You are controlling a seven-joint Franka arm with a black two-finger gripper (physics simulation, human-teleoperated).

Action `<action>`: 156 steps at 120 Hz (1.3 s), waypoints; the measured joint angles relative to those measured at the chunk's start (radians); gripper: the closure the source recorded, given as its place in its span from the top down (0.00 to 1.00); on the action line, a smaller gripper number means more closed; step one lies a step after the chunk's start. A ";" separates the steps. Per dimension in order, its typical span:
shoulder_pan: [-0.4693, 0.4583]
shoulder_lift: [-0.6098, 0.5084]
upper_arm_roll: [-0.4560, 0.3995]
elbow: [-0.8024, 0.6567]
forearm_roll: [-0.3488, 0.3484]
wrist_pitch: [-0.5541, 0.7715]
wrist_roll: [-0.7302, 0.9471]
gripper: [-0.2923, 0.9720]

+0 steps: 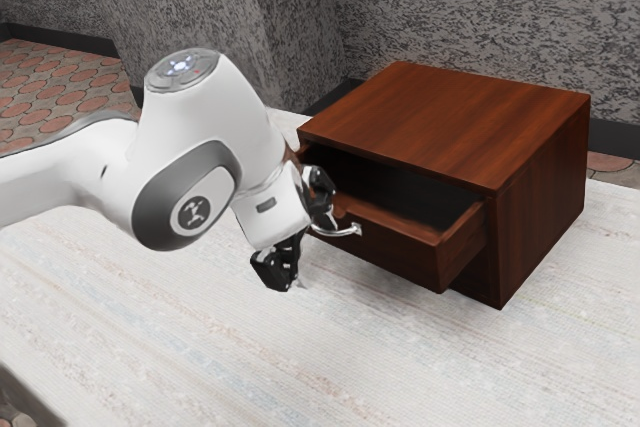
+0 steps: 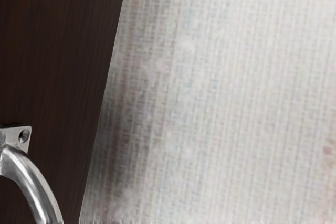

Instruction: Pull the drawer handle with one arm to open the drawer

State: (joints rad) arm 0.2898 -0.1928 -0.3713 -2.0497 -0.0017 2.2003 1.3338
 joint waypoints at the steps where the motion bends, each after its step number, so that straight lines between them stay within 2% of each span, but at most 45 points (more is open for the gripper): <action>1: 0.000 -0.003 0.000 -0.002 -0.001 0.000 0.000 0.75; 37: 0.000 -0.109 0.003 -0.100 -0.026 0.010 -0.012 0.76; 66: 0.000 -0.139 0.003 -0.116 -0.038 0.014 -0.018 0.77; 103: 0.012 -0.055 0.007 -0.070 -0.034 0.046 -0.022 0.77; 156: 0.014 -0.033 0.008 -0.080 -0.032 0.065 -0.028 0.77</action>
State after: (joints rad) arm 0.3037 -0.2253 -0.3636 -2.1296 -0.0337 2.2649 1.3057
